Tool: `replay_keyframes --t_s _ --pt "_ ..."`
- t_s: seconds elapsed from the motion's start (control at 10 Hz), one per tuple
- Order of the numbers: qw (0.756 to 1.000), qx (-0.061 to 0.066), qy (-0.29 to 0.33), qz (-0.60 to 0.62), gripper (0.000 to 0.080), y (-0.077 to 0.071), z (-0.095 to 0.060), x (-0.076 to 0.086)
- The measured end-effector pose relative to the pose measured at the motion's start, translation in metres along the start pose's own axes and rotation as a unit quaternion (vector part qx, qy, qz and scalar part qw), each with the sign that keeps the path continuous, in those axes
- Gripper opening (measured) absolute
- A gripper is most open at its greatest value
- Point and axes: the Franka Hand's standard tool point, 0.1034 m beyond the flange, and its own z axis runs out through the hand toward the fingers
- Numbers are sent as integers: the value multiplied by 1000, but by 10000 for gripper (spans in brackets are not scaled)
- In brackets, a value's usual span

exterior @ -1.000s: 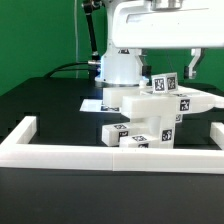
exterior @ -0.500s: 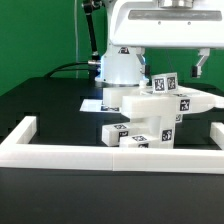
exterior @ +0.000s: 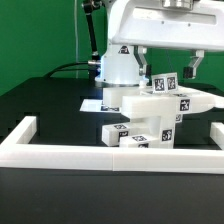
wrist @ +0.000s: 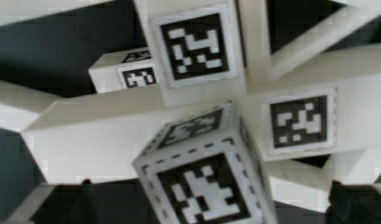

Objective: Assemble chair

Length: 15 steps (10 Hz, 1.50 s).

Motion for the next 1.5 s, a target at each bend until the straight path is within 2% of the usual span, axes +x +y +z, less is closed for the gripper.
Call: replay_keyframes --t_s 0.3,0.5,0.8,1.1,1.5 --pt "1000 0 0 5 634 0 0 0" --pt "1000 0 0 6 283 0 0 0" --pt "1000 0 1 21 285 1 0 0" --pt "989 1 1 148 285 1 0 1" --pt "943 -1 -1 333 287 5 1 0"
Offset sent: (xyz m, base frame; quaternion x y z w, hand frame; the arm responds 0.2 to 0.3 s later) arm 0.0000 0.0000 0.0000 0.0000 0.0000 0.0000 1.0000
